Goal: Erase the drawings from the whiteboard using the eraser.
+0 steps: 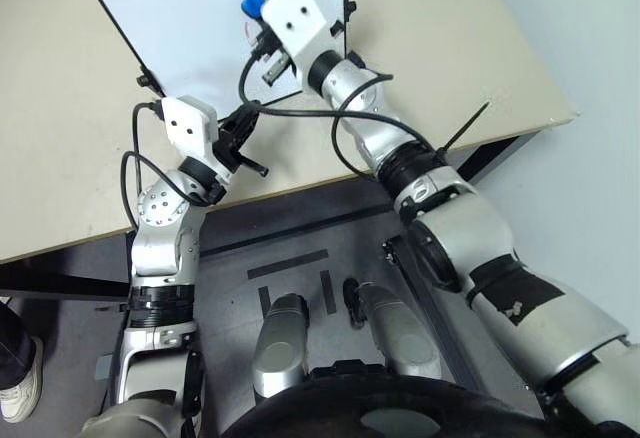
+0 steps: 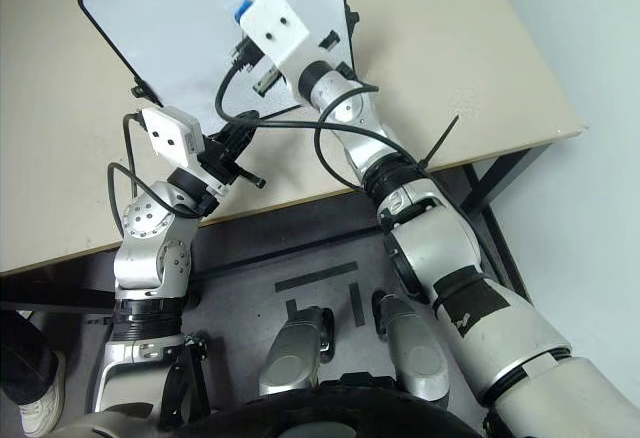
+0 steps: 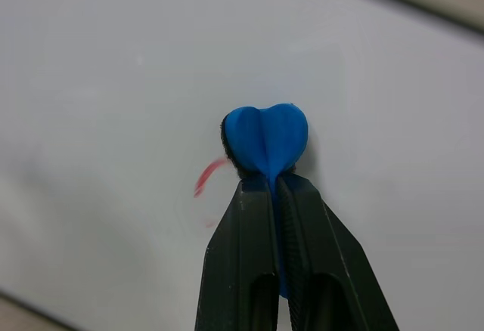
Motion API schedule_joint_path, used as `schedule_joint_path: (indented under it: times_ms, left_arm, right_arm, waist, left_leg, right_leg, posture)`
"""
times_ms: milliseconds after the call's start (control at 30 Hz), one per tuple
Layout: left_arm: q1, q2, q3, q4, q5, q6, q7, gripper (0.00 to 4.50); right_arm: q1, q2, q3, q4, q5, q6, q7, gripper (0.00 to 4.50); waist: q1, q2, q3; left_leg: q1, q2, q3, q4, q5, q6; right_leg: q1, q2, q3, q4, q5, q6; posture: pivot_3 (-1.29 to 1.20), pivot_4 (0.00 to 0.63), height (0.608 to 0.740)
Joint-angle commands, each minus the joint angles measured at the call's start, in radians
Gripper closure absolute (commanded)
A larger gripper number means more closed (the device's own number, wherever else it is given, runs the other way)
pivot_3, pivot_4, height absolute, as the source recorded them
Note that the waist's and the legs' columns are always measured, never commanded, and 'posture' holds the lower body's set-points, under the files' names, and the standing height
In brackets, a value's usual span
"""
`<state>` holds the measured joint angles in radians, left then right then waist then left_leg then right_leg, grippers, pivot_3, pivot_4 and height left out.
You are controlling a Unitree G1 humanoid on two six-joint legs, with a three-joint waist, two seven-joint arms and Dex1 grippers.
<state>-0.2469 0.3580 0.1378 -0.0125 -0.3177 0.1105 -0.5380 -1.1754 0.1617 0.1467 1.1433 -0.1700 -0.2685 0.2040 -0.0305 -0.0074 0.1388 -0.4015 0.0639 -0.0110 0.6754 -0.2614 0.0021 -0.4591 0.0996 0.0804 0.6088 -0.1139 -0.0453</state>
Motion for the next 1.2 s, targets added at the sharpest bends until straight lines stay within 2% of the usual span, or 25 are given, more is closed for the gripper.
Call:
schedule_joint_path:
  times_ms: [33,233,667,1200]
  left_arm:
    - [-0.011,0.003,0.004,-0.014,0.006,-0.021,0.003,4.5]
    - [-0.003,0.007,0.01,-0.018,0.007,-0.021,0.005,4.5]
    - [-0.004,0.006,0.007,-0.016,0.006,-0.023,0.001,4.5]
    - [0.001,0.008,0.009,-0.024,0.008,-0.019,0.007,4.5]
  right_arm:
    - [0.017,0.02,0.034,0.027,-0.031,0.004,0.012,4.49]
    - [0.013,0.017,0.032,0.045,-0.034,0.005,-0.009,4.49]
    - [-0.111,0.006,-0.035,-0.039,0.019,-0.027,-0.02,4.49]
    - [-0.011,0.016,0.003,0.07,-0.026,0.025,-0.035,4.49]
  waist:
    - [0.0,0.0,0.0]
    - [0.002,0.0,0.0]
    - [0.0,0.0,0.0]
    - [0.001,0.0,0.0]
  left_leg:
    - [0.0,0.0,0.0,0.0,0.0,0.0]
    - [-0.001,0.0,0.0,0.0,0.0,-0.001]
    - [-0.001,0.0,0.0,0.0,0.0,-0.001]
    - [0.0,0.0,0.0,0.001,-0.001,-0.002]
  right_leg:
    - [0.0,0.0,0.0,0.0,0.0,0.0]
    - [0.0,0.0,0.0,-0.001,0.001,-0.002]
    - [-0.001,0.0,0.0,0.0,-0.002,-0.001]
    - [0.0,0.0,0.0,0.0,0.0,0.0]
  posture:
    - [0.0,0.15,0.74]
    - [0.0,0.15,0.74]
    - [0.0,0.15,0.74]
    - [0.0,0.15,0.74]
